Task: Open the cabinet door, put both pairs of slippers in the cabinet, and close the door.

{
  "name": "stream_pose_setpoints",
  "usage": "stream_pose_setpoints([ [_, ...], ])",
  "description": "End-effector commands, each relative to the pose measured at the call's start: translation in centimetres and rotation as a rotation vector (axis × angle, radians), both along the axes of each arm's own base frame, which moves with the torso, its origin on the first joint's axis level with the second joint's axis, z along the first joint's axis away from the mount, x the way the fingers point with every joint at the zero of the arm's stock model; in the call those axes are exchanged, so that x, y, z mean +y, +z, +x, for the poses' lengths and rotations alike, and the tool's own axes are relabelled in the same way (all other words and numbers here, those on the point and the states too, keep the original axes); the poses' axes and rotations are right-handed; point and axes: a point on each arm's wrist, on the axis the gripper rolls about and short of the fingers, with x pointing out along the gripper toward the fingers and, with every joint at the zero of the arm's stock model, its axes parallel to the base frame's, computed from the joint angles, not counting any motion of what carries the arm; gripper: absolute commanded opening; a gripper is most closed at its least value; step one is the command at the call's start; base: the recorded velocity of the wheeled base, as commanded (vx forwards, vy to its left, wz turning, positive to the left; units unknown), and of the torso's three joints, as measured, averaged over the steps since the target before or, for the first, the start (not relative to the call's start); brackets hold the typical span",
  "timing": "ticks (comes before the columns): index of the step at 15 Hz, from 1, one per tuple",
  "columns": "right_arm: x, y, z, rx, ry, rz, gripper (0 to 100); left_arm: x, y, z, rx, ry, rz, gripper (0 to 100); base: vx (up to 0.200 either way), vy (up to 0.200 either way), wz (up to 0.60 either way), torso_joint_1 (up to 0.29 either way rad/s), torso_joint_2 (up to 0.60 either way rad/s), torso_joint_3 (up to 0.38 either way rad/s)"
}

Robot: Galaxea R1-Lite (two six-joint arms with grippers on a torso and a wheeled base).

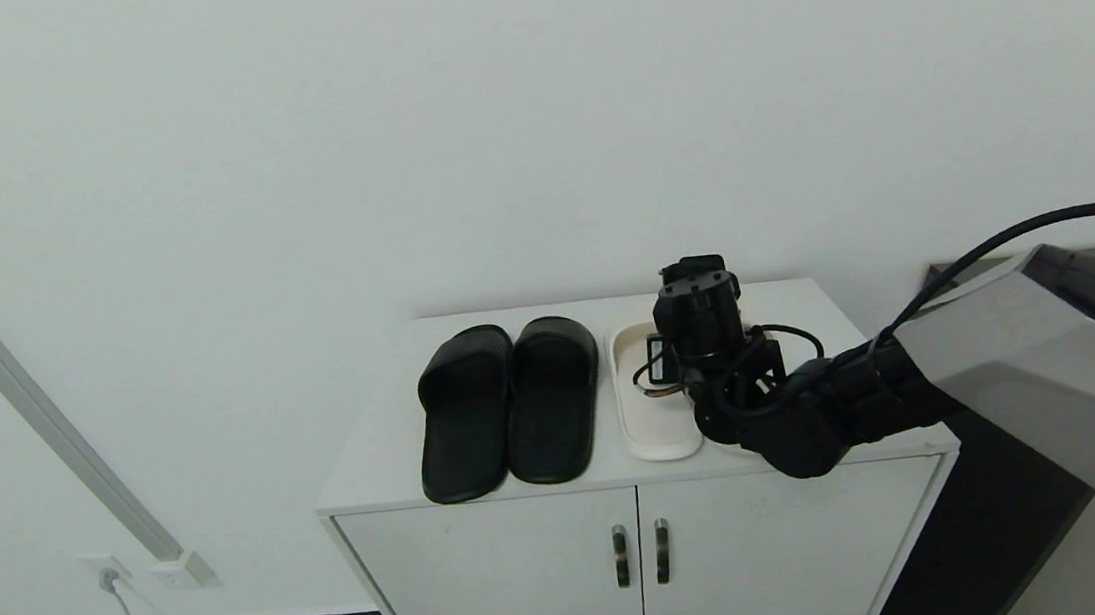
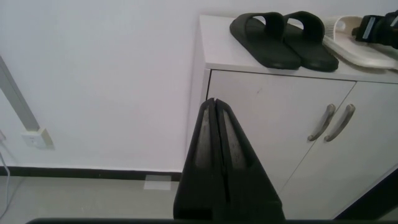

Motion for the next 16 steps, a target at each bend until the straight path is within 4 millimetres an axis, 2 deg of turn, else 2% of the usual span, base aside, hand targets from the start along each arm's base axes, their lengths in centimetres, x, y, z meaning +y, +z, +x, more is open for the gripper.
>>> stream_pose_setpoints([
  [1, -0.7, 2.1, -1.3, -0.023, 0.012, 0.009, 0, 0.0, 0.0, 0.0, 0.001, 0.0, 0.0, 0, 0.0, 0.0, 0.0, 0.0, 0.0, 0.0],
  [4, -1.5, 3.2, -2.6, -0.024, 0.025, -0.011, 0, 0.0, 0.0, 0.0, 0.001, 0.0, 0.0, 0, 0.0, 0.0, 0.0, 0.0, 0.0, 0.0],
  [6, -2.1, 4.6, -5.1, -0.022, 0.09, -0.016, 0, 0.0, 0.0, 0.0, 0.001, 0.002, 0.0, 0, 0.0, 0.0, 0.0, 0.0, 0.0, 0.0],
  [8, -2.9, 4.7, -7.3, 0.0, 0.148, -0.075, 0, 0.0, 0.0, 0.0, 0.001, 0.0, 0.0, 0, 0.0, 0.0, 0.0, 0.0, 0.0, 0.0],
  [10, -3.2, 5.7, -10.3, -0.008, 0.279, -0.069, 0, 0.0, 0.0, 0.0, 0.001, 0.0, 0.0, 0, 0.0, 0.0, 0.0, 0.0, 0.0, 0.0],
  [11, -3.4, 6.2, -11.1, -0.012, 0.31, -0.06, 0, 0.0, 0.0, 0.0, 0.001, 0.0, 0.0, 0, 0.0, 0.0, 0.0, 0.0, 0.0, 0.0],
  [14, -6.3, 7.8, -15.1, -0.009, 0.477, -0.026, 0, 0.0, 0.0, 0.0, 0.001, 0.0, 0.004, 0, 0.0, 0.0, 0.0, 0.0, 0.0, 0.0],
  [16, -7.8, 7.3, -17.4, 0.053, 0.579, -0.039, 0, 0.0, 0.0, 0.0, 0.001, 0.0, 0.004, 0, 0.0, 0.0, 0.0, 0.0, 0.0, 0.0],
])
